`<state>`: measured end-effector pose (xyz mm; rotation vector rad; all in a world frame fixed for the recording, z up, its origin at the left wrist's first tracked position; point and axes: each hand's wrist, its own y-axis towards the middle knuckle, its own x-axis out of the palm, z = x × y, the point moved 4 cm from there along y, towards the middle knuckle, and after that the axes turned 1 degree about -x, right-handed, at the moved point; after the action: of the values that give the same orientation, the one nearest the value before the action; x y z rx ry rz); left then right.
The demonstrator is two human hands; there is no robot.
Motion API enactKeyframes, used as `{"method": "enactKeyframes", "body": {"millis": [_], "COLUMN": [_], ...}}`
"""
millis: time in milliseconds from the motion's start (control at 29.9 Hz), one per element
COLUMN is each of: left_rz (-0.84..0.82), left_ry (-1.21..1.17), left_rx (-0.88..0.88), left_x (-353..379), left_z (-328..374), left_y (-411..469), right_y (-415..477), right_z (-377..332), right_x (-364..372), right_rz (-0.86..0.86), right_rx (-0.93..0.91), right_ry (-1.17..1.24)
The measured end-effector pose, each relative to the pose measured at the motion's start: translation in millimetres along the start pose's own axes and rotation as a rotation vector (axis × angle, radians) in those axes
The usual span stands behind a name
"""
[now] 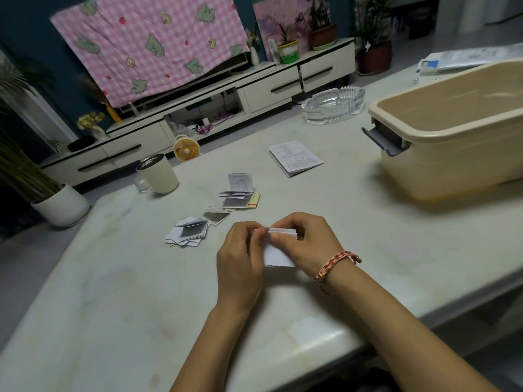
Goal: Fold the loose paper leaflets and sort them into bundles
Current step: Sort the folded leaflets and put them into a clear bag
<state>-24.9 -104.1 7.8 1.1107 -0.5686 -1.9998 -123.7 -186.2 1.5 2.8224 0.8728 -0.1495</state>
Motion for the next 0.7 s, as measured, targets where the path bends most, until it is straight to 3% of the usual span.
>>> {"method": "enactKeyframes", "body": {"millis": [67, 100, 201, 268, 469, 603, 703], "left_rz": [0.011, 0.051, 0.184, 0.219, 0.395, 0.485, 0.546], "left_ry": [0.068, 0.063, -0.170, -0.161, 0.011, 0.081, 0.106], "left_rx": [0.045, -0.027, -0.542, -0.652, -0.563, -0.366, -0.270], "left_x": [-5, -10, -18, -14, -4, -4, 2], "left_z": [-3, -2, -7, -8, -14, -17, -15], "left_y": [5, 8, 22, 26, 23, 35, 39], "right_y": [1, 1, 1, 2, -5, 1, 16], "right_z": [-2, -2, -5, -7, -7, -9, -10], "right_x": [3, 4, 10, 14, 29, 38, 43], "right_rz": [0.003, 0.001, -0.009, 0.007, 0.096, 0.250, 0.368], "right_rx": [-0.009, -0.007, -0.005, -0.019, -0.095, -0.011, 0.010], "right_ry": [0.007, 0.005, -0.014, -0.027, -0.051, 0.077, -0.040]}}
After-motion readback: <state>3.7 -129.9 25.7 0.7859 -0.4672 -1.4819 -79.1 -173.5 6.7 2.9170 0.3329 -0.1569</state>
